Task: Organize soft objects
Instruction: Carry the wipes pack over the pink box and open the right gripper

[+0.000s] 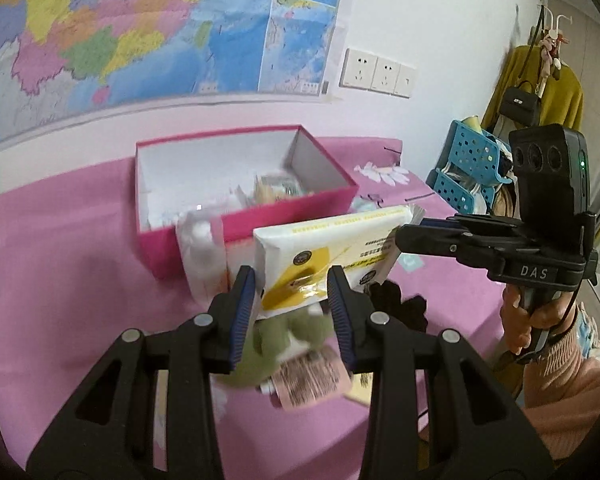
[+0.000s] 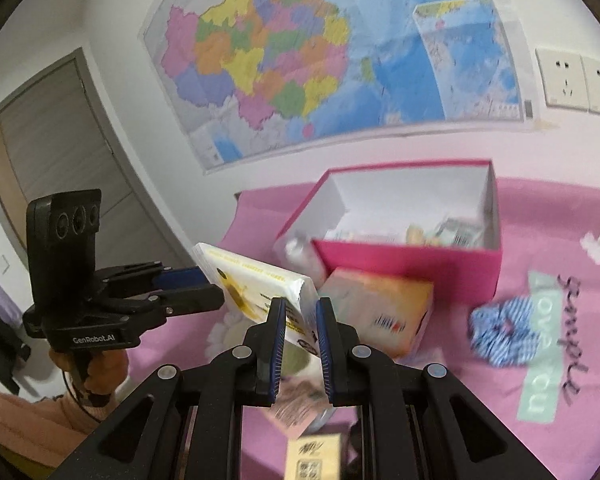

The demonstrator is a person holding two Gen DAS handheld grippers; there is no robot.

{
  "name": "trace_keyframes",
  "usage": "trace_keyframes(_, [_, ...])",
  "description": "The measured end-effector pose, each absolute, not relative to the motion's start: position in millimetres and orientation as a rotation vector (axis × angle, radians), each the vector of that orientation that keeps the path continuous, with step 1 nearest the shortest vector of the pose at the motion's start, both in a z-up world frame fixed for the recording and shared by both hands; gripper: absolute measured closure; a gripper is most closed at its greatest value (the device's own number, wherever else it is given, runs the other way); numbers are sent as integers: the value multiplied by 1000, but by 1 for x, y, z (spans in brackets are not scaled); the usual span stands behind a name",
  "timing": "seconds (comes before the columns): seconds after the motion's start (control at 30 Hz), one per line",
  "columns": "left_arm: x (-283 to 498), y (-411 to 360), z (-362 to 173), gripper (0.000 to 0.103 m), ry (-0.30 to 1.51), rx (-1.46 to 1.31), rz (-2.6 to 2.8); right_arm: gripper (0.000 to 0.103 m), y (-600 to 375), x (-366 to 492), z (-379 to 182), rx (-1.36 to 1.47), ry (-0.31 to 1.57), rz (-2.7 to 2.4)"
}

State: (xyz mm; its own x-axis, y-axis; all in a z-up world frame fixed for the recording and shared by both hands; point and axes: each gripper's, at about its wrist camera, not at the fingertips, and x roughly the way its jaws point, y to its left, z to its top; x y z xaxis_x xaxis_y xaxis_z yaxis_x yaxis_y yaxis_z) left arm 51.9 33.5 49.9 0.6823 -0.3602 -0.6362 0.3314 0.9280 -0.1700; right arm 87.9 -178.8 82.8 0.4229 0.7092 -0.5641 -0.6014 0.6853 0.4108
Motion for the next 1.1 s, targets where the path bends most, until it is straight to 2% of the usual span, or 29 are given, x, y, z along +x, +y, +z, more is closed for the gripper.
trace_keyframes(0.23, [87,32,68,64,692,-27,-370,87,-179,123,93,175,756,813])
trace_keyframes(0.6, [145,43,69,64,720,-34,-328,87,-163,176,92,179,761,799])
trace_keyframes(1.1, [219,76,21,64,898,-125,-219,87,-120,256,30,208,941,786])
